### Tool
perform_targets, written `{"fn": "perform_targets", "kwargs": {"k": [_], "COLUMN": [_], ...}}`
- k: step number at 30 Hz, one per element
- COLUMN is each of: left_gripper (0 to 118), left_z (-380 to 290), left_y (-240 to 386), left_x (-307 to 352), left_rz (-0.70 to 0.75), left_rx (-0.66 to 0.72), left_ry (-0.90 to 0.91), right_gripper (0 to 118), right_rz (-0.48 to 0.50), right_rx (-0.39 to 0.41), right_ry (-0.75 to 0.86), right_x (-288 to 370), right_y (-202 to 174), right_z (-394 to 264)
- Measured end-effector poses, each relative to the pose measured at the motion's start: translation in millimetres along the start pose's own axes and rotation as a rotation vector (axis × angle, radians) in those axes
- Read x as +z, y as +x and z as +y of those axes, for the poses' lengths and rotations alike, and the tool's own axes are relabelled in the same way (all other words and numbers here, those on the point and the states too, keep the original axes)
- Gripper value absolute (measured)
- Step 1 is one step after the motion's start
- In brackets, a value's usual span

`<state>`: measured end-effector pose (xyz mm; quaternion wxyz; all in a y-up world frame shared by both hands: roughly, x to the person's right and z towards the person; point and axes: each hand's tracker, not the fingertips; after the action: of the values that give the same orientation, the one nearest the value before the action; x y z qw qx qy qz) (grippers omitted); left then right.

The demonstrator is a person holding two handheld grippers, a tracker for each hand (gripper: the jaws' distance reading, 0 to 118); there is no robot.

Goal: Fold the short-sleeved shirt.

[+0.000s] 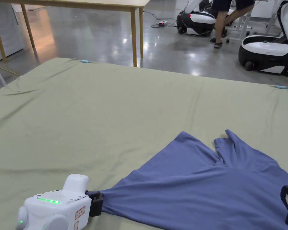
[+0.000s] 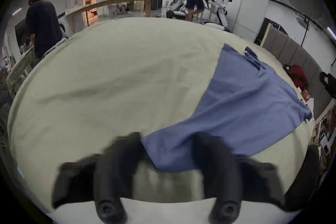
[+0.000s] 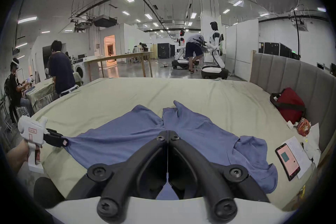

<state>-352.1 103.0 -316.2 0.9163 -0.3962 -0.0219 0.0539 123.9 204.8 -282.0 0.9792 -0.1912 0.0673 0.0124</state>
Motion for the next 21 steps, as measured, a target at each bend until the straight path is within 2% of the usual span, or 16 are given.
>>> {"fn": "perform_targets", "kwargs": {"k": [1, 3, 6, 8, 10, 13, 16, 21], "left_gripper": [15, 14, 12, 5, 3, 3, 3, 3], "left_z": [0, -1, -4, -4, -5, -8, -8, -4], "left_y": [3, 12, 20, 26, 26, 28, 30, 30], "left_x": [4, 8, 8, 10, 9, 9, 14, 21], "left_rz": [-0.004, 0.051, 0.064, 0.069, 0.019, 0.033, 0.013, 0.012], "left_rx": [0.0, -0.075, -0.092, -0.112, -0.097, -0.126, -0.084, -0.073], "left_ry": [0.008, 0.029, 0.038, 0.038, 0.016, 0.033, 0.037, 0.067], "right_gripper": [1, 1, 1, 1, 1, 1, 1, 1], "right_rz": [0.0, 0.002, 0.003, 0.006, 0.005, -0.004, -0.013, -0.043], "right_rx": [-0.002, -0.007, -0.014, -0.024, -0.027, -0.03, -0.04, 0.003], "right_ry": [0.0, -0.001, 0.0, 0.002, 0.004, 0.003, -0.008, -0.08], "right_x": [0, 0, 1, 5, 8, 10, 5, -45], "right_y": [0, 0, 1, 3, 6, 15, 30, 65], "right_z": [0, -2, -3, -4, -5, -6, -4, 17]}}
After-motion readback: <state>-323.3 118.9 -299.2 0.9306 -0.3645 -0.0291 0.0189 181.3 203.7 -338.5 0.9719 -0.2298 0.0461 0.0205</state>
